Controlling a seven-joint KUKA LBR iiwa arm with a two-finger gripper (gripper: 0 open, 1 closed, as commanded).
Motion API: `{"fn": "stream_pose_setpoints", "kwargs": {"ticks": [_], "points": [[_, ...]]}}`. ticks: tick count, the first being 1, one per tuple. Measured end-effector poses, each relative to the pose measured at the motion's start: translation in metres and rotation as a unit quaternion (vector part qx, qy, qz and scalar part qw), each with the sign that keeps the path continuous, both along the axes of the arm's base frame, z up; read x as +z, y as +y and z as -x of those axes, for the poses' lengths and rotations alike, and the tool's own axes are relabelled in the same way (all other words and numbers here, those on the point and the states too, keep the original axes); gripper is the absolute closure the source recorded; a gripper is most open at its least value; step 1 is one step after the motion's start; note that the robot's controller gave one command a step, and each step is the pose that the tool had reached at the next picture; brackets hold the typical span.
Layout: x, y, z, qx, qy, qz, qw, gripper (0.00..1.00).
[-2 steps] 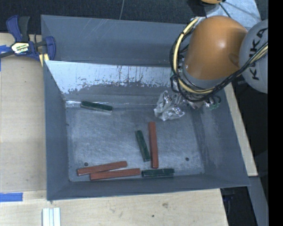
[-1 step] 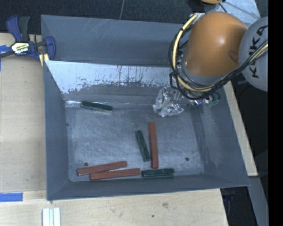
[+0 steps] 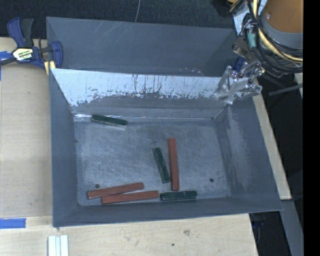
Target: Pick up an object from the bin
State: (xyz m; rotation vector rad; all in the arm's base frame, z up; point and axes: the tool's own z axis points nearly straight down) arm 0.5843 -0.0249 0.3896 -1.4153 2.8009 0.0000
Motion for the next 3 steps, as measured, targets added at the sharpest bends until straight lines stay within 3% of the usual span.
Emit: {"fn": "stream_pose_setpoints", "kwargs": {"ticks": [1,3], "points": [[0.005,-0.002,0.001,0.001,-0.0008,0.0,1.0,1.0],[-0.109,-0.003,0.006,0.065,-0.002,0.0,0.9979,1.0]]}}
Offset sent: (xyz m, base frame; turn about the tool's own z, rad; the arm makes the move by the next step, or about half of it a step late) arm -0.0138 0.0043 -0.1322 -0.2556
